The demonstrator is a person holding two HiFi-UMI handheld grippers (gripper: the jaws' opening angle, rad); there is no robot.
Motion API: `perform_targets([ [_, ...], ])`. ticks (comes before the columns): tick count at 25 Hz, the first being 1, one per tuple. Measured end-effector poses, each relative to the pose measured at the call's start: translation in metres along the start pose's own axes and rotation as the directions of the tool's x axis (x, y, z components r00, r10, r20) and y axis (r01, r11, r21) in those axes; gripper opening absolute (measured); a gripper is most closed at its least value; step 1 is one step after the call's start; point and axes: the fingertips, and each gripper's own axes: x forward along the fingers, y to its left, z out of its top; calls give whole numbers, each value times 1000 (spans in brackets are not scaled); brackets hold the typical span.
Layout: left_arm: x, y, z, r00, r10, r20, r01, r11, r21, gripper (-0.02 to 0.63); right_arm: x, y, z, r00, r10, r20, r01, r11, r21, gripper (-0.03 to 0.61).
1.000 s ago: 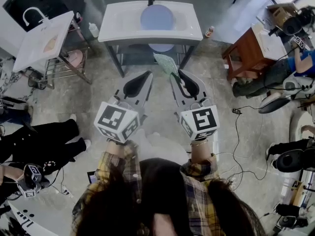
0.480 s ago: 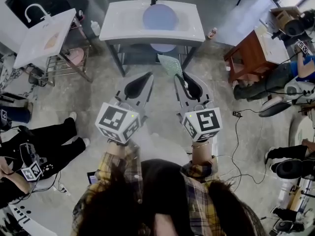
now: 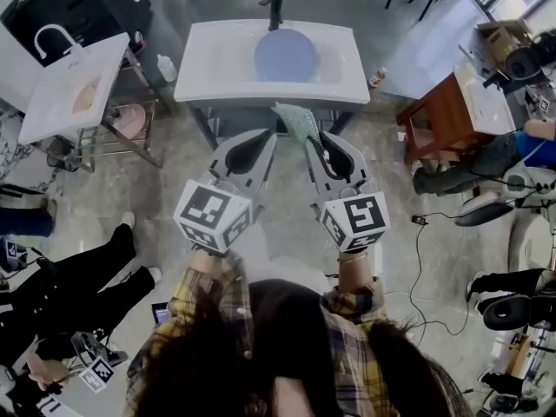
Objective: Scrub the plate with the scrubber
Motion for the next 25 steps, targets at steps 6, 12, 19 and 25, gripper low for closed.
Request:
perform_targets([
  [6, 43, 67, 19, 1000, -20, 7, 20, 1000, 16, 17, 77, -24, 9, 999, -14, -33, 14, 1000, -13, 80],
  [12, 69, 127, 27, 999, -43, 15, 42, 999, 11, 17, 136, -40, 5, 997, -63, -50, 63, 998, -1, 80],
  [19, 92, 171, 24, 997, -78, -6, 78, 997, 0, 17, 180, -54, -7, 990, -112, -87, 113, 994, 12, 80],
  [25, 108, 183, 12, 991, -121, -49, 119, 992, -28, 17, 193, -64, -20, 982, -139, -131, 146, 988, 42, 80],
])
